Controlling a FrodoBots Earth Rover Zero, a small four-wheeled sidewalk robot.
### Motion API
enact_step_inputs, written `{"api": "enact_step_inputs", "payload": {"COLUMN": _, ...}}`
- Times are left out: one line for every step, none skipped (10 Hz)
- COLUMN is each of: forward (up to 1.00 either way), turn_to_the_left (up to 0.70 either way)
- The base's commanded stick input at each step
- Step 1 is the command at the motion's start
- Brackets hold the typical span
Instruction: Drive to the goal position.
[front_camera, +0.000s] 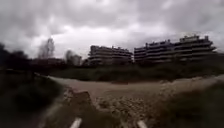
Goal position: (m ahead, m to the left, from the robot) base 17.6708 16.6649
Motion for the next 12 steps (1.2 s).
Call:
{"api": "enact_step_inputs", "payload": {"forward": 0.70, "turn_to_the_left": 0.00}}
{"api": "enact_step_inputs", "payload": {"forward": 0.70, "turn_to_the_left": 0.00}}
{"api": "enact_step_inputs", "payload": {"forward": 0.70, "turn_to_the_left": 0.00}}
{"api": "enact_step_inputs", "payload": {"forward": 0.70, "turn_to_the_left": 0.00}}
{"api": "enact_step_inputs", "payload": {"forward": 0.70, "turn_to_the_left": 0.00}}
{"api": "enact_step_inputs", "payload": {"forward": 0.70, "turn_to_the_left": 0.00}}
{"api": "enact_step_inputs", "payload": {"forward": 0.70, "turn_to_the_left": 0.00}}
{"api": "enact_step_inputs", "payload": {"forward": 0.70, "turn_to_the_left": 0.00}}
{"api": "enact_step_inputs", "payload": {"forward": 0.70, "turn_to_the_left": 0.00}}
{"api": "enact_step_inputs", "payload": {"forward": 0.70, "turn_to_the_left": 0.00}}
{"api": "enact_step_inputs", "payload": {"forward": 0.70, "turn_to_the_left": 0.00}}
{"api": "enact_step_inputs", "payload": {"forward": 0.70, "turn_to_the_left": 0.00}}
